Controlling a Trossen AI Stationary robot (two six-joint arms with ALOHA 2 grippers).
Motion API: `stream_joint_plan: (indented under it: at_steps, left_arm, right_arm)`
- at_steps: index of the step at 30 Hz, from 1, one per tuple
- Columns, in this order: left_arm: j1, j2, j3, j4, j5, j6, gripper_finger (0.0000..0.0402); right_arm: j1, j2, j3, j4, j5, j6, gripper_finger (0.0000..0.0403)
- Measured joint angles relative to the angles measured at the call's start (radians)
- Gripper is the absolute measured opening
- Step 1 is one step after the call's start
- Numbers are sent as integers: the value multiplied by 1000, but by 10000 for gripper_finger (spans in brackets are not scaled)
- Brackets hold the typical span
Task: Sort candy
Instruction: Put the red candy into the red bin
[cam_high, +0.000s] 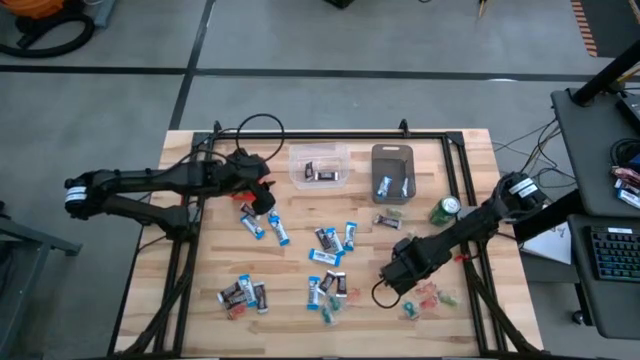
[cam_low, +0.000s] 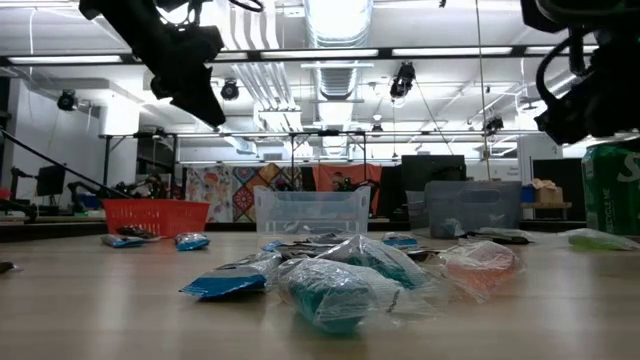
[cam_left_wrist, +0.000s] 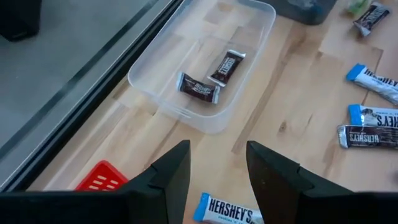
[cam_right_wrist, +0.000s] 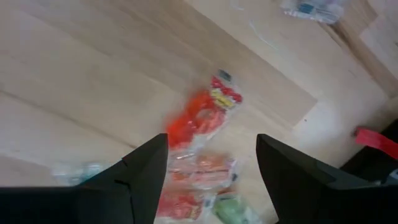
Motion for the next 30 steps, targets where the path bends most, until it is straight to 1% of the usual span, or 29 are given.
stream_joint_plan:
  at_steps: [2, 6, 17, 20, 24, 30]
  left_arm:
    - [-5, 8, 0, 1, 0, -3, 140]
    - [-17, 21, 0, 26, 1, -3, 140]
    - [-38, 28, 0, 36, 1, -3, 139]
    - [-40, 28, 0, 38, 2, -3, 139]
    - [-41, 28, 0, 38, 2, -3, 139]
    - [-42, 28, 0, 39, 2, -8, 139]
  right_arm:
    - [2, 0, -8, 11, 6, 1, 234]
    - [4, 0, -16, 36, 54, 5, 228]
    - [4, 2, -93, 183, 71, 43, 223]
    - [5, 1, -101, 201, 83, 50, 214]
    - [6, 1, -103, 215, 103, 50, 181]
    - [6, 1, -103, 227, 129, 32, 100]
